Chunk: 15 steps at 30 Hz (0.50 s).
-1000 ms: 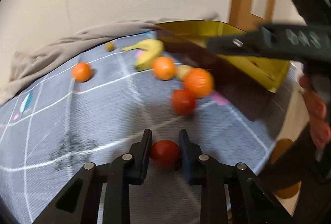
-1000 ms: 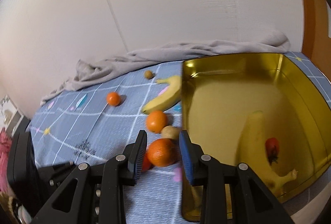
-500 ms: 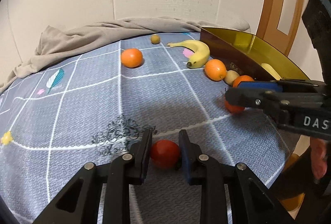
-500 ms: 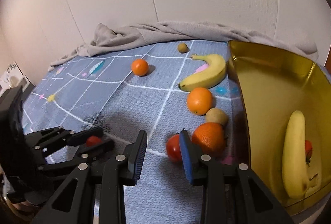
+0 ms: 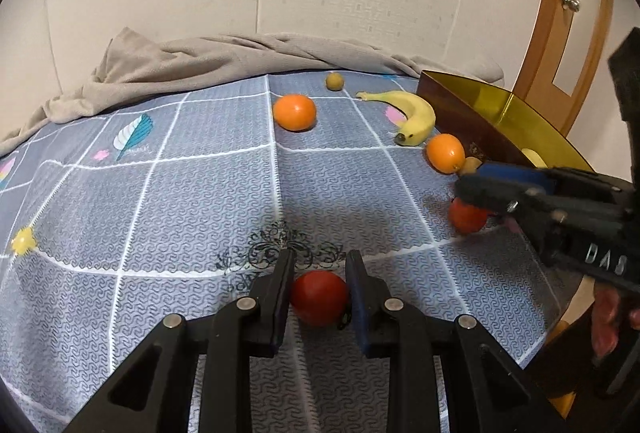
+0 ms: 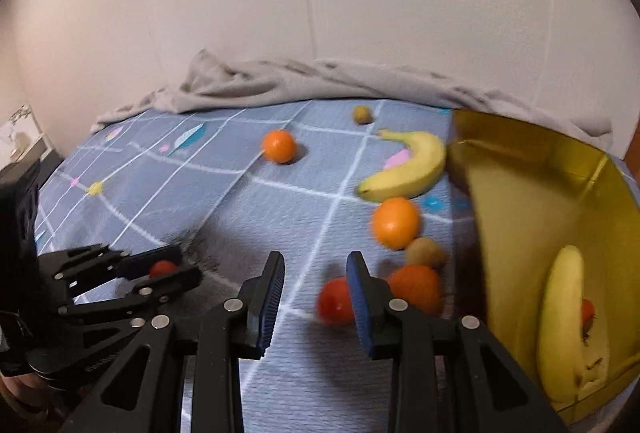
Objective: Organize fruits
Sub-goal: 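Grasp a red cherry tomato on the sheet with the left gripper, then grasp another red tomato with the right gripper while left gripper holds its tomato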
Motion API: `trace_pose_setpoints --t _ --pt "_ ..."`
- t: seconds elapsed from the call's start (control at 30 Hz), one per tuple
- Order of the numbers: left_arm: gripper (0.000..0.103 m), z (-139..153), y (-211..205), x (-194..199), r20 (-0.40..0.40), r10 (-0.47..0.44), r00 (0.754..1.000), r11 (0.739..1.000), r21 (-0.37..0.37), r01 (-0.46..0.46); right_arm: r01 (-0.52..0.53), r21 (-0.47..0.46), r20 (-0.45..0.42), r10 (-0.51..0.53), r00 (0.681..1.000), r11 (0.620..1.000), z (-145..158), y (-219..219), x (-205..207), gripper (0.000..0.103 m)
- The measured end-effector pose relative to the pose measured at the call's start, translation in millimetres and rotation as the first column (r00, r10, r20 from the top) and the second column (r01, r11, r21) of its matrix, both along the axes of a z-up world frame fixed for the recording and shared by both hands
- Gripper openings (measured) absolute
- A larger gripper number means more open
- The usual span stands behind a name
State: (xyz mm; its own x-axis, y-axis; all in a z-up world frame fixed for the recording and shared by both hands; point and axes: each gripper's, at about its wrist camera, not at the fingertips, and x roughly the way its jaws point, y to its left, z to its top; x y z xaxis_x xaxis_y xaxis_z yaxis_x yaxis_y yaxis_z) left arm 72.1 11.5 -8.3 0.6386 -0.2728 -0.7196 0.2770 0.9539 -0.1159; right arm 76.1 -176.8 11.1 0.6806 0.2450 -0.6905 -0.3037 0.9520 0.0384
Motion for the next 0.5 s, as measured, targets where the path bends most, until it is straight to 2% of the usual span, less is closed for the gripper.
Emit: trace_pose_setpoints --t 0.17,0.5 --pt "0.027 2 4 1 -0.001 0.007 1.000 1.000 -0.025 -0.007 0.022 0.021 -0.070 -0.021 0.997 1.000 -10 -10 6 0.033" --pt "0.027 4 0 -1 0.008 -0.008 1.000 1.000 -0.027 0.008 -0.024 -0.144 -0.029 0.020 0.999 0.989 -21 16 4 0.033"
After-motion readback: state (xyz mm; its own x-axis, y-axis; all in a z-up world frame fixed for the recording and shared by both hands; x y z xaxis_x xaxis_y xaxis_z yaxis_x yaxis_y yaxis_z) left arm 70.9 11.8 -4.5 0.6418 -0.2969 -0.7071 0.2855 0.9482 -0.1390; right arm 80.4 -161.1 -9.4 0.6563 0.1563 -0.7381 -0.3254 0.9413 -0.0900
